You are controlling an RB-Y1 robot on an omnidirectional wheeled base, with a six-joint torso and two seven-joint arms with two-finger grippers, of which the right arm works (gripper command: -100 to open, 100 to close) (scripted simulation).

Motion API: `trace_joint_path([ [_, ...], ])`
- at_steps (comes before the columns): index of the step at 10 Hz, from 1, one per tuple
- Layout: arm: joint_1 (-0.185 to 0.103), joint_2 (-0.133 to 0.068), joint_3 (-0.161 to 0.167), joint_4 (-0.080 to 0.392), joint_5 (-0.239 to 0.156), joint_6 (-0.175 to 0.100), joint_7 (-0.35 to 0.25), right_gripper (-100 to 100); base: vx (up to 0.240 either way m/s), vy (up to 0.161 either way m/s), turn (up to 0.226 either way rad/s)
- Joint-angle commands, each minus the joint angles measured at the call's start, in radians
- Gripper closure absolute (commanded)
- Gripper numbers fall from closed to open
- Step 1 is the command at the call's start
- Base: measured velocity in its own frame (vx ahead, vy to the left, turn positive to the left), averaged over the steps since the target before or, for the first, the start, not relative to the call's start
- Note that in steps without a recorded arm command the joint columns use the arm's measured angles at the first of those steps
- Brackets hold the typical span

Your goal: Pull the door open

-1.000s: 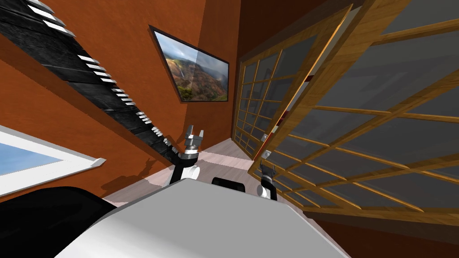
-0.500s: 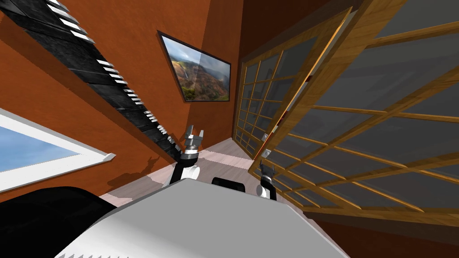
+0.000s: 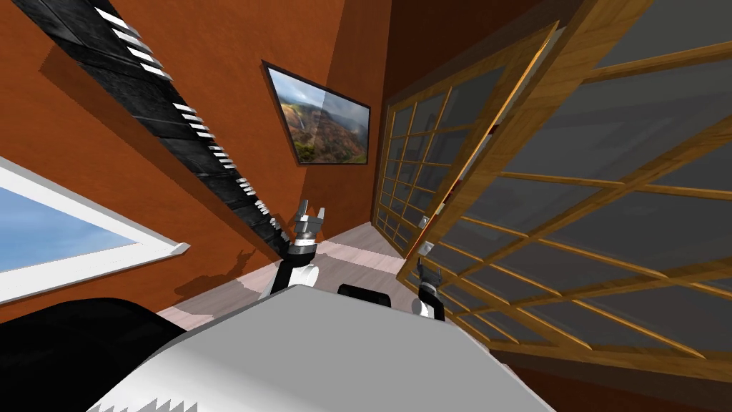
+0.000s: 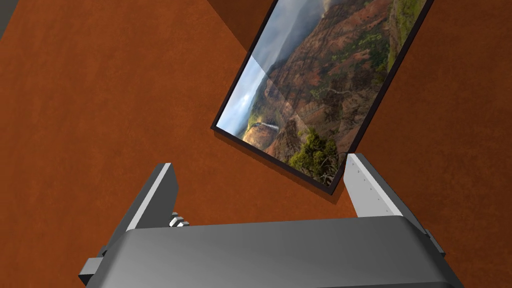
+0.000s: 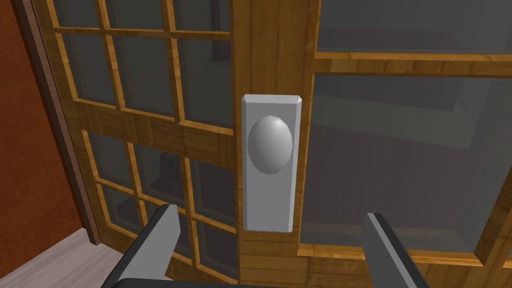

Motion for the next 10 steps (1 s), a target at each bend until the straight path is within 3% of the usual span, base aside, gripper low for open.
trace_joint_path([
  [1, 0.006, -0.025, -0.002, 0.012, -0.004, -0.006, -0.033, -100, 0.183, -0.011, 0.072],
  [7, 0.035, -0.107, -0.008, 0.049, -0.017, -0.028, -0.136, -100, 0.179, -0.013, 0.061],
  [8, 0.023, -0.099, -0.006, 0.061, -0.014, -0.028, -0.129, -100, 0.061, -0.008, 0.004],
  [9, 0.023, -0.099, -0.006, 0.061, -0.014, -0.028, -0.129, 100, -0.010, 0.003, -0.014],
  [10, 0.023, -0.099, -0.006, 0.061, -0.014, -0.028, -0.129, 100, -0.023, -0.003, -0.003],
])
